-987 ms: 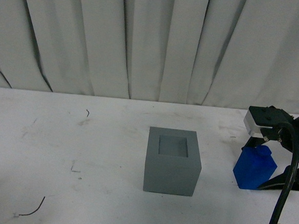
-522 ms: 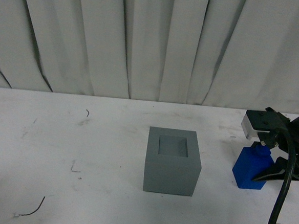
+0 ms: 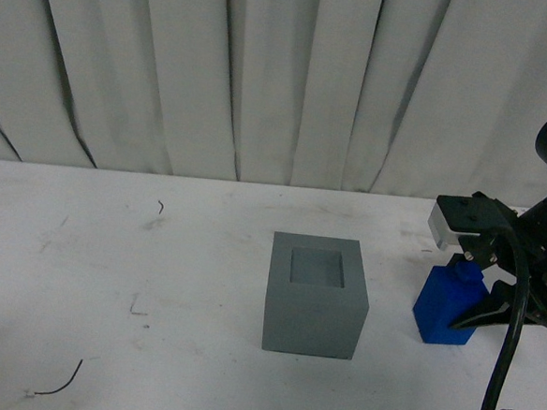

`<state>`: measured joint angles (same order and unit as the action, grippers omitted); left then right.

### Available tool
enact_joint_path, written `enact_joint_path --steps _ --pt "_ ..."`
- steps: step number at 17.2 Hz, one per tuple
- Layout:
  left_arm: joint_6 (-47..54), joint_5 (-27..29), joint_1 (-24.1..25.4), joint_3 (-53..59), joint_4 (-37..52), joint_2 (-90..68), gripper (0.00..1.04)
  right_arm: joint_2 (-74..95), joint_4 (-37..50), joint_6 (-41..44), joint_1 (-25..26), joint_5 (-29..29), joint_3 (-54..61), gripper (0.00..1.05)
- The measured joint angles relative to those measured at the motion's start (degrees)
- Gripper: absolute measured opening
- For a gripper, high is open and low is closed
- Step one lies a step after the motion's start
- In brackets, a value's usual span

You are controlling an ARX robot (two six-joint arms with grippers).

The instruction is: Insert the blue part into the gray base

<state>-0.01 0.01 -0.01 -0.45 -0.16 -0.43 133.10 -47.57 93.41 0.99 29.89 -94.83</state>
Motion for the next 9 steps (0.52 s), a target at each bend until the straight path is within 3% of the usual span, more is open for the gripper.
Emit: enact_joint_path --steps 9 --pt "0.0 0.0 0.0 0.0 0.0 0.0 0.98 -6.3 -4.2 0.1 -1.5 -0.1 -0.2 0.47"
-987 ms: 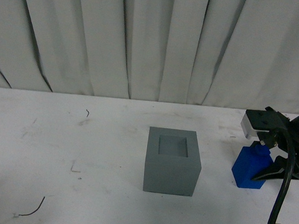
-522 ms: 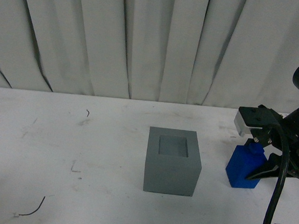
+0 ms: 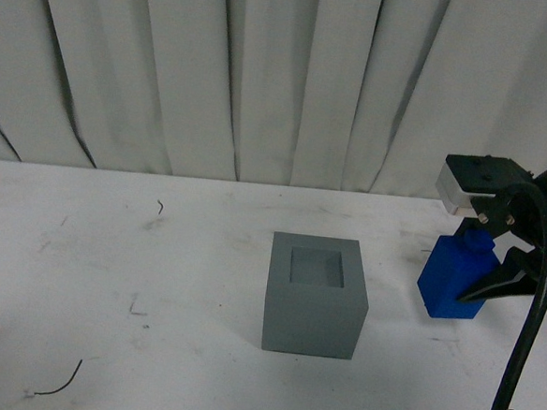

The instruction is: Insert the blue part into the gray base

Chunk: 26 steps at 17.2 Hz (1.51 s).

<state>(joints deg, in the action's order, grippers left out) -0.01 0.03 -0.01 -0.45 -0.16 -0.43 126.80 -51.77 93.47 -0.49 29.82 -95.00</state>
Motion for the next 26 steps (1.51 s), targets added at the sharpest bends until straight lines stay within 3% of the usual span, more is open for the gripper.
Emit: enact_joint_path --steps 5,9,26 --pt "0.0 0.0 0.0 0.0 0.0 0.0 0.98 -5.1 -5.1 -0.9 -4.0 1.0 -3.0 0.47" --pt "0.0 0.0 0.0 0.0 0.0 0.0 0.98 -8.1 -6.0 -1.7 -4.3 2.4 -3.5 0.47" --pt "0.0 0.0 0.0 0.0 0.0 0.0 0.98 -1.1 -1.8 -11.4 -9.2 4.4 -5.1 0.47"
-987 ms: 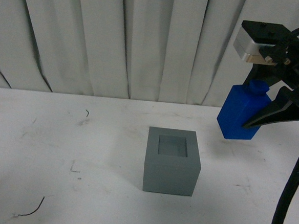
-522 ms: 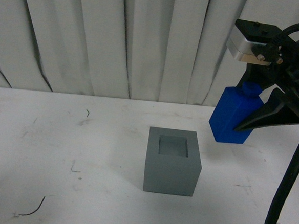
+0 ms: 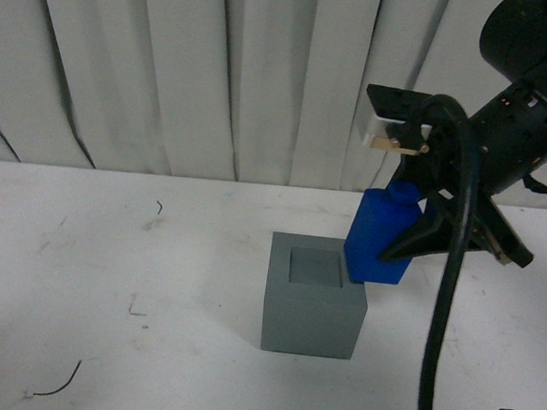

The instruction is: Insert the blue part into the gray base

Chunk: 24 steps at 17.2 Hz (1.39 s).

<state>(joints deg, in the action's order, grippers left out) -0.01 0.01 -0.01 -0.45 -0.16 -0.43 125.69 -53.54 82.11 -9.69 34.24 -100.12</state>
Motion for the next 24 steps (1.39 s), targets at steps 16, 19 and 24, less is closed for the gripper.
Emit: enact_joint_path --steps 16,19,24 --pt "0.0 0.0 0.0 0.0 0.0 0.0 0.98 2.3 5.4 -12.2 -5.7 -2.0 -0.5 0.47" --pt "0.0 0.0 0.0 0.0 0.0 0.0 0.98 2.4 5.4 -12.2 -5.8 -2.8 -0.5 0.47" --pt "0.0 0.0 0.0 0.0 0.0 0.0 0.98 2.5 5.0 -11.5 -6.4 -4.0 -0.5 0.93"
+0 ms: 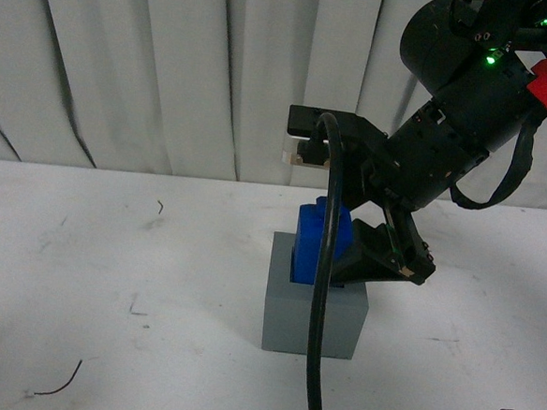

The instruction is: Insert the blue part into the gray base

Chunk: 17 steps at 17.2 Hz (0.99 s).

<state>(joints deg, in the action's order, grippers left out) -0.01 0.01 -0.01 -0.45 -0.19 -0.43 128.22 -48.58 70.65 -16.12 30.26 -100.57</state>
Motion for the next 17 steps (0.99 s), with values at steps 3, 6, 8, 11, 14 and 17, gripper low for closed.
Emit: enact_joint_path --steps 3,6,8,11,14,17 --pt "0.0 0.0 0.0 0.0 0.0 0.0 0.98 0.0 -0.4 1.3 0.0 0.3 0.0 0.97" --pt "0.0 0.0 0.0 0.0 0.0 0.0 0.98 0.0 -1.1 2.9 0.0 1.0 -0.1 0.98" --pt "0.0 0.0 0.0 0.0 0.0 0.0 0.98 0.0 -3.0 6.3 0.4 1.7 -0.8 0.98" --pt "0.0 0.0 0.0 0.0 0.0 0.0 0.98 -2.8 -1.3 9.6 2.4 3.4 -0.9 0.98" --pt "0.0 0.0 0.0 0.0 0.0 0.0 0.98 -8.4 -0.2 9.4 4.7 5.6 -0.9 0.98" --pt "0.0 0.0 0.0 0.0 0.0 0.0 0.98 -14.2 4.0 7.8 5.8 9.0 0.8 0.98"
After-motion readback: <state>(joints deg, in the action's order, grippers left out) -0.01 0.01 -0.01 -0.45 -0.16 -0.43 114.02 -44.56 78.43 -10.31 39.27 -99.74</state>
